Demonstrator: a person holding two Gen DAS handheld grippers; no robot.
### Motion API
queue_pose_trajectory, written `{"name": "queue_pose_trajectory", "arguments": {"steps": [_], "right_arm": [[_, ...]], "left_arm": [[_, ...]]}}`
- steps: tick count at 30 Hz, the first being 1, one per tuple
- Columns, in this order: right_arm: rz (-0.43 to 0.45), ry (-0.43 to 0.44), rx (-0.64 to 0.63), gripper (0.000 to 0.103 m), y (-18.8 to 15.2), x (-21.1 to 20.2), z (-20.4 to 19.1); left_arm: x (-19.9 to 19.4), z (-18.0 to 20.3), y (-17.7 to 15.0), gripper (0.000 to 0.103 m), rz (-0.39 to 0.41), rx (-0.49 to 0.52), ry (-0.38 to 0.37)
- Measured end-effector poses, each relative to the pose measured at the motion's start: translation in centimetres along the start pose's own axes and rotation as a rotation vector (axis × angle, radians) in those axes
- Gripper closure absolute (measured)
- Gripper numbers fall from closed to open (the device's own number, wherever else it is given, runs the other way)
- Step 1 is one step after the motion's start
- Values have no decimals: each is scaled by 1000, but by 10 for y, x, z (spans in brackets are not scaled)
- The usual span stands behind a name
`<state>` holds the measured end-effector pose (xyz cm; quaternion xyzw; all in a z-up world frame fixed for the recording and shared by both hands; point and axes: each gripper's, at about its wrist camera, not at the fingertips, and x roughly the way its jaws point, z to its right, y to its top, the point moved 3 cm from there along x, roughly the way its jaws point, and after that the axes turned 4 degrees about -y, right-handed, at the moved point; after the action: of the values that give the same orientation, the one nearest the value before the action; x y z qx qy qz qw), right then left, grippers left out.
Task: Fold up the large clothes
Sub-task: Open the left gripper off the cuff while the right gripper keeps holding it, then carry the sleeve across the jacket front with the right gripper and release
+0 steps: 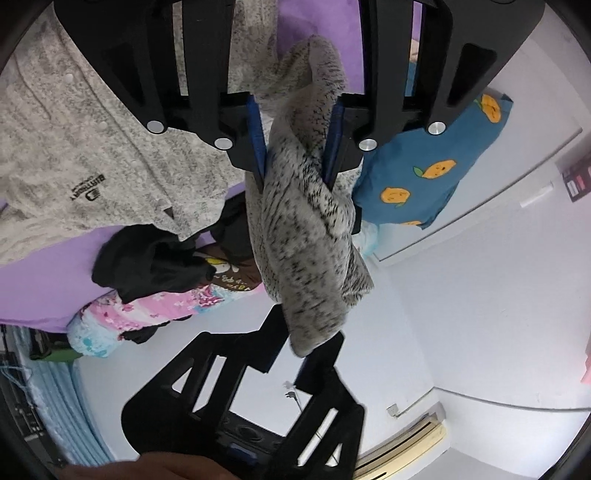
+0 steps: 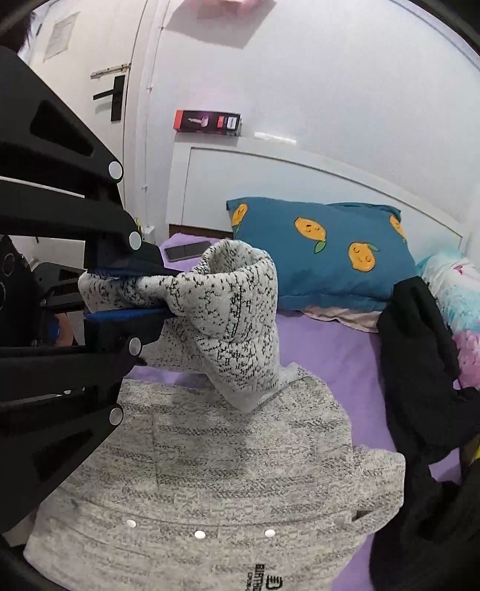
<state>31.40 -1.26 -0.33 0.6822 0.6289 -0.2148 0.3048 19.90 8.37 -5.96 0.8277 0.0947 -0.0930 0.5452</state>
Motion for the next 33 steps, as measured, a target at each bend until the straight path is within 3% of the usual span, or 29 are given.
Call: {"name": "queue_pose_trajectory", "arguments": {"steps": [2, 3, 4, 7, 10, 16, 26, 33], "right_arm": [[15, 16, -1, 90, 1, -5, 2], [23, 21, 1, 90, 1, -8, 4], [33, 25, 1, 90, 2, -12, 8], [65, 47, 20, 90, 2, -23, 19], [101, 76, 63, 90, 4, -37, 38], [140, 96, 117, 90, -6, -64, 77], [256, 86, 175, 90, -43, -112, 171], [302, 83, 259, 90, -61, -116, 261]], "left_arm": [[-2, -2, 0, 49, 2, -25, -60], [-4, -4, 1, 35, 5, -60, -151], [-7, -7, 2, 32, 9, -82, -220], [-9, -14, -1, 32, 12, -95, -196], [0, -31, -9, 32, -38, -157, -152], [23, -61, -22, 27, -126, -323, -206], [44, -31, -26, 27, -197, -287, -238], [74, 1, -37, 27, -315, -296, -269]]}}
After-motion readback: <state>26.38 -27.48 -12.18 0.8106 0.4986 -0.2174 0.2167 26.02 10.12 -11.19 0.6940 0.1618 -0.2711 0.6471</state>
